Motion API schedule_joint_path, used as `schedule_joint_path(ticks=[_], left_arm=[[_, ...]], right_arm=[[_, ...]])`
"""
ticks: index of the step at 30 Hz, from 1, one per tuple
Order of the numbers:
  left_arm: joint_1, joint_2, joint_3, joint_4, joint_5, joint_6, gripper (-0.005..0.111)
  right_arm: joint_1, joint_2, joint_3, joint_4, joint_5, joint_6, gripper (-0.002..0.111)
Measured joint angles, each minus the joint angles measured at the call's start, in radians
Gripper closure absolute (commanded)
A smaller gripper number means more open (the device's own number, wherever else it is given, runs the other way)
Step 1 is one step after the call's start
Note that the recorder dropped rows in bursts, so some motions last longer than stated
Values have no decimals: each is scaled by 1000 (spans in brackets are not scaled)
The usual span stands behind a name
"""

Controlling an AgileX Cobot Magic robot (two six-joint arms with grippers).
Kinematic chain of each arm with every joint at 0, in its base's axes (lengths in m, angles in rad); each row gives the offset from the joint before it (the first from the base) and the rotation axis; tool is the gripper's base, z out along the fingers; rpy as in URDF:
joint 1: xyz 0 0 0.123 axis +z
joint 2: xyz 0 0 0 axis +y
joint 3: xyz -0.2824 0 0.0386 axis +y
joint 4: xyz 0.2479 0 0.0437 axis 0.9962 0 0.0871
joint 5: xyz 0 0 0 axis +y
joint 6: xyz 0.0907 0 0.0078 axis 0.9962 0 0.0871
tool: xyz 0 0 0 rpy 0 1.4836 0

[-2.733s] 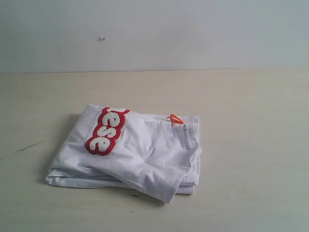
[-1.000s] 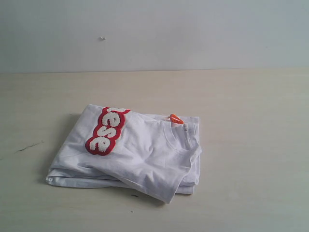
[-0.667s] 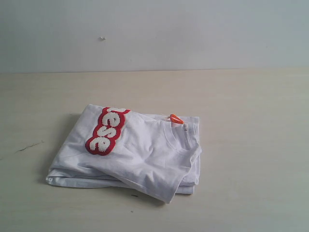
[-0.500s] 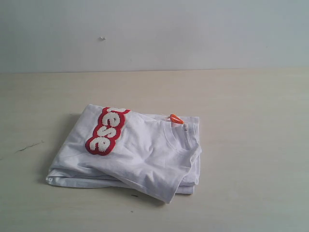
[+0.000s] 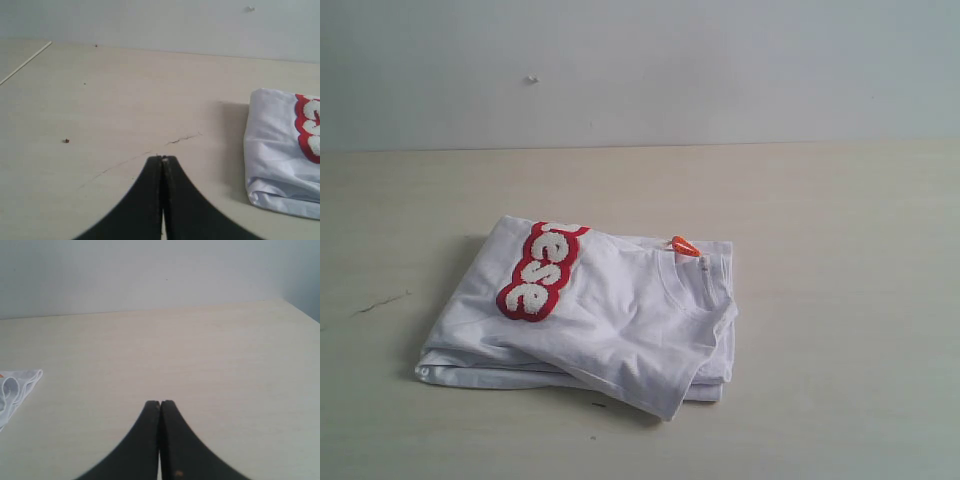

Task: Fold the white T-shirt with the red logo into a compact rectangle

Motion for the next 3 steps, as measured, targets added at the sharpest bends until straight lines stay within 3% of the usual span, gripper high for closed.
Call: schedule_joint_path(ticks=[3], left_arm=[[0,0,0,0,0,0,107]], right_arm=[[0,0,0,0,0,0,108]])
